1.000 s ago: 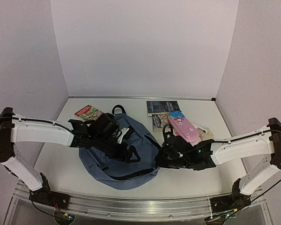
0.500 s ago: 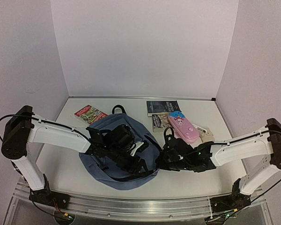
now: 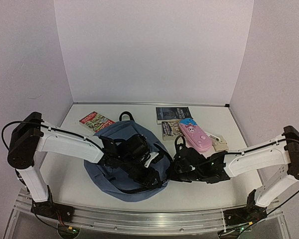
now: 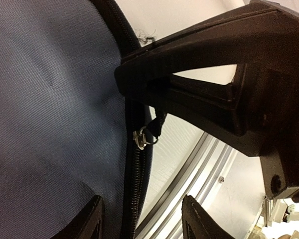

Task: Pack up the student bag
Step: Unzip the student bag at the center of the board.

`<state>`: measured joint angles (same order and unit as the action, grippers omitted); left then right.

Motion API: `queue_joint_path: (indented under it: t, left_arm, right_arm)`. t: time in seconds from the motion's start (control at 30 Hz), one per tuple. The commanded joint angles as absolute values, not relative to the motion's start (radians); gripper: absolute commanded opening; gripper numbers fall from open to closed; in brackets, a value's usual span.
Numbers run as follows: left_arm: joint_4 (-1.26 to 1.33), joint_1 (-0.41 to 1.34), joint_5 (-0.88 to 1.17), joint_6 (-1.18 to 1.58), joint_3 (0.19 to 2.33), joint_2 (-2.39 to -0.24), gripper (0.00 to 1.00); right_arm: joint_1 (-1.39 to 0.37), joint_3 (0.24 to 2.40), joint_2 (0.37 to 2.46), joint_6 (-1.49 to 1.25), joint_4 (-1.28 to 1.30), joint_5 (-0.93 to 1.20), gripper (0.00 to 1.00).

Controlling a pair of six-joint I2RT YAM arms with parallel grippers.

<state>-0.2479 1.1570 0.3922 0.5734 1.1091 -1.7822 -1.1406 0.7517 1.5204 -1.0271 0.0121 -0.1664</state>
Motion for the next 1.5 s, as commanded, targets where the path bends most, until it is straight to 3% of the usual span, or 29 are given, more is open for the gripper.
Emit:
queue_joint_path:
  t: [0.0, 0.37, 0.63, 0.8, 1.07, 1.2, 1.27, 1.37, 1.47]
  left_arm:
    - [-0.277, 1.164, 0.317, 0.551, 1.144, -1.792, 0.52]
    - [-0.319, 1.174, 0.188, 0.56, 1.14, -1.795, 0.49]
    - [-0.297, 1.184, 0.232, 0.569, 1.139, -1.807, 0.17]
    - [-0.269, 1.184, 0.264, 0.586, 1.119, -1.789, 0.02]
    - [-0.261, 1.186, 0.262, 0.612, 1.081, -1.735, 0.0]
    - [-0.26, 1.186, 0.261, 0.617, 1.063, -1.699, 0.16]
    - [-0.248, 1.186, 0.273, 0.618, 1.052, -1.68, 0.35]
    - [-0.231, 1.186, 0.294, 0.613, 1.034, -1.657, 0.52]
    - [-0.261, 1.185, 0.301, 0.603, 1.038, -1.683, 0.59]
  right_arm:
    - [-1.136, 0.752, 1.511, -1.039, -0.017, -0.177, 0.0]
    - [-1.135, 0.752, 1.512, -1.045, -0.018, -0.172, 0.0]
    - [-1.134, 0.747, 1.511, -1.049, -0.02, -0.178, 0.0]
    - [-1.134, 0.743, 1.502, -1.049, -0.018, -0.185, 0.0]
    - [-1.106, 0.711, 1.467, -1.052, -0.018, -0.189, 0.0]
    - [-1.099, 0.704, 1.463, -1.048, -0.018, -0.184, 0.0]
    - [-1.098, 0.706, 1.468, -1.048, -0.018, -0.18, 0.0]
    - [-1.098, 0.709, 1.475, -1.048, -0.019, -0.175, 0.0]
    - [-1.099, 0.713, 1.481, -1.048, -0.02, -0.173, 0.0]
